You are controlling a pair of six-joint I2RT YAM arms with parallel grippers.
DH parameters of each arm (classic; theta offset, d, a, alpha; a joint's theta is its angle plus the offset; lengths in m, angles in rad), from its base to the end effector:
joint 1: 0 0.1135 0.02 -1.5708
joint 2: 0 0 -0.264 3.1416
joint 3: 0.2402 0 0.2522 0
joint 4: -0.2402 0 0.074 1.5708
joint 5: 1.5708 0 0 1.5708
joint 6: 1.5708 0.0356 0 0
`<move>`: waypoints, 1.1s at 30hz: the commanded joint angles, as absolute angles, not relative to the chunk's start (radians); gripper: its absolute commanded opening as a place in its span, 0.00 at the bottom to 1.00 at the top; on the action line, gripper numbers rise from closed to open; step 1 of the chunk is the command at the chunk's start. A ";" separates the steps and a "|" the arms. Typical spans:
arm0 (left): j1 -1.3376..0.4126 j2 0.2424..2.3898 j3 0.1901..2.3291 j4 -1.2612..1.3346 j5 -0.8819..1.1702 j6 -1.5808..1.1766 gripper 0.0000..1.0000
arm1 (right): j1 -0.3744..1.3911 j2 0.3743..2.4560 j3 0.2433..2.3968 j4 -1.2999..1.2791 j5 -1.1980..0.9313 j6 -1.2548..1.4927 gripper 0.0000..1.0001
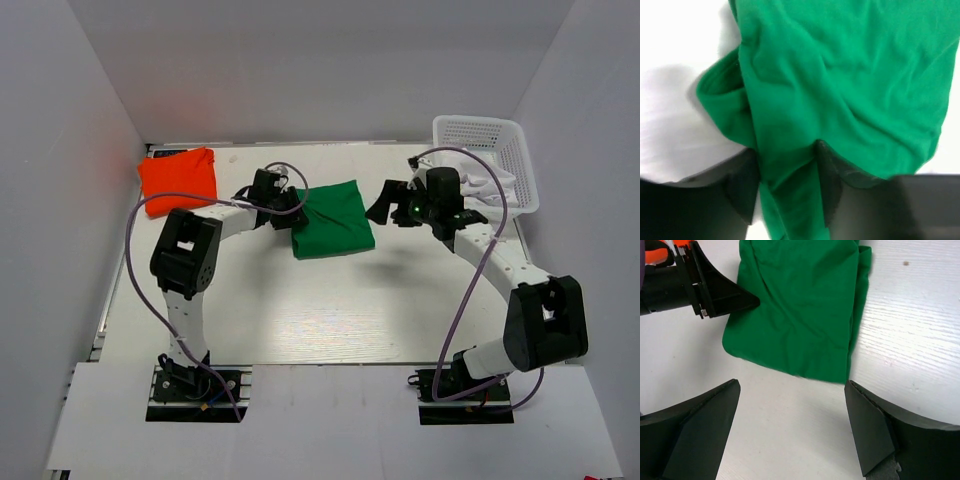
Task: Fold and stack the t-shirts
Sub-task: Put the neatly folded tshirt into the corner of the board with the left arm
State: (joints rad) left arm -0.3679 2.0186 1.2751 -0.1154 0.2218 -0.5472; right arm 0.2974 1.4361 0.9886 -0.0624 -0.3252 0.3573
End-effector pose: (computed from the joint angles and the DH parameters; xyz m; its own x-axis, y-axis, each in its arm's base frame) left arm 0.3949 -0.1606 0.1475 -0.8556 -0.2141 -0.4712 0.0466 0.8749 -0.4821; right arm 0.3078 0.1062 0.2706 -0.6276 0.1543 -0.7631 -0.3467 0.8222 0.4514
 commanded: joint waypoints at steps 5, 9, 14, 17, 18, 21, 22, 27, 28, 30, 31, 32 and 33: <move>-0.393 2.103 1.409 -0.244 0.170 -0.462 0.00 | 0.287 1.377 0.954 -0.077 -0.190 0.347 0.91; -0.370 2.059 1.492 -0.308 0.082 -0.347 0.00 | 0.290 1.374 0.940 -0.075 -0.172 0.334 0.91; -0.360 1.984 1.635 -0.414 -0.155 -0.145 0.00 | 0.282 1.390 0.939 -0.100 -0.107 0.315 0.91; -0.351 1.973 1.709 -0.452 -0.213 0.012 0.00 | 0.282 1.404 0.949 -0.107 -0.075 0.304 0.91; -0.338 1.973 1.721 -0.462 -0.238 0.043 0.00 | 0.285 1.407 0.953 -0.112 -0.074 0.304 0.91; -0.308 1.985 1.795 -0.531 -0.273 0.133 0.00 | 0.287 1.417 0.963 -0.121 -0.066 0.299 0.91; -0.308 1.994 1.830 -0.555 -0.287 0.173 0.00 | 0.285 1.420 0.960 -0.121 -0.052 0.299 0.91; -0.236 1.970 1.830 -0.560 -0.328 0.273 0.00 | 0.285 1.440 0.979 -0.146 -0.029 0.296 0.91; -0.227 1.957 1.830 -0.560 -0.328 0.305 0.00 | 0.284 1.443 0.983 -0.146 -0.028 0.295 0.91; -0.196 1.948 1.830 -0.551 -0.328 0.330 0.00 | 0.285 1.453 0.986 -0.149 -0.031 0.296 0.91; -0.186 1.948 1.830 -0.540 -0.328 0.339 0.00 | 0.284 1.453 0.989 -0.147 -0.032 0.298 0.91; -0.166 1.939 1.839 -0.540 -0.315 0.362 0.00 | 0.284 1.456 0.994 -0.152 -0.034 0.299 0.91; -0.155 1.939 1.854 -0.540 -0.314 0.373 0.00 | 0.284 1.465 0.994 -0.155 -0.034 0.298 0.91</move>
